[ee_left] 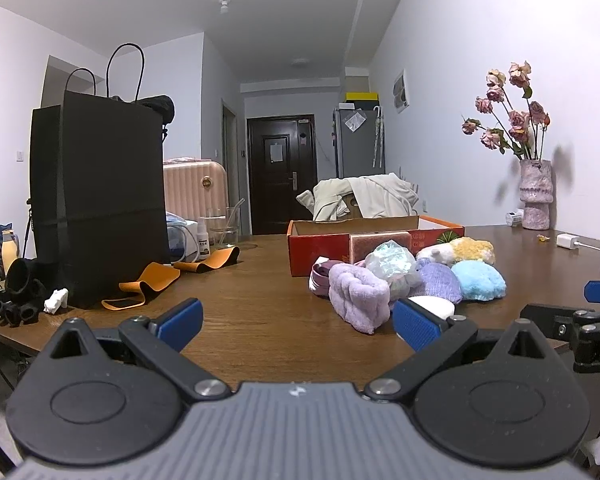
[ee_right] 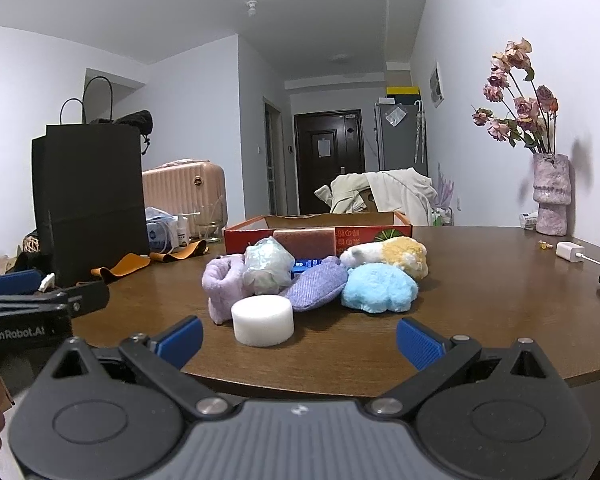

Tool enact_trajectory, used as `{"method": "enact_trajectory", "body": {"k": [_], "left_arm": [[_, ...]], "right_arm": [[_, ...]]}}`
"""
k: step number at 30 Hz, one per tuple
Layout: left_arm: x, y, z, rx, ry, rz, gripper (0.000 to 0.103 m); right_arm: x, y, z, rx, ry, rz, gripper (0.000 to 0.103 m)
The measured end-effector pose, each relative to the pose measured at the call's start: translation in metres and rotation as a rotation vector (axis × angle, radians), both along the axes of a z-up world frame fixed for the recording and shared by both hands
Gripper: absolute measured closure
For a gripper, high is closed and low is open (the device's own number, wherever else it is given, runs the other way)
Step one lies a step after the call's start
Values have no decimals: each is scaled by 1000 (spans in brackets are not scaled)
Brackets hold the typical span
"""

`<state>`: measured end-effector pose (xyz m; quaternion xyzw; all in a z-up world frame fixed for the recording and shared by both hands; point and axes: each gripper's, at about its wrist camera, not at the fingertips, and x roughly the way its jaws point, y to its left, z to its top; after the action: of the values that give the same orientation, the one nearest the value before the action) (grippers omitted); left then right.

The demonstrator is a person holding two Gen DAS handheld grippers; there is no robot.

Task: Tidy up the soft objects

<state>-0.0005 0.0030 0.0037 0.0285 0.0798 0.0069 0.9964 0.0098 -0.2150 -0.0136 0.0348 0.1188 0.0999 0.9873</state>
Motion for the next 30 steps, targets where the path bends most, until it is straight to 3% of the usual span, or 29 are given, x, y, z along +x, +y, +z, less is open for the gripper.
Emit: {"method": "enact_trajectory", "body": {"k": [30], "left_arm": [[-1,-4,-1,19,9,-3,0]], "right_arm": [[2,3,-3,-6,22,7,0]]}}
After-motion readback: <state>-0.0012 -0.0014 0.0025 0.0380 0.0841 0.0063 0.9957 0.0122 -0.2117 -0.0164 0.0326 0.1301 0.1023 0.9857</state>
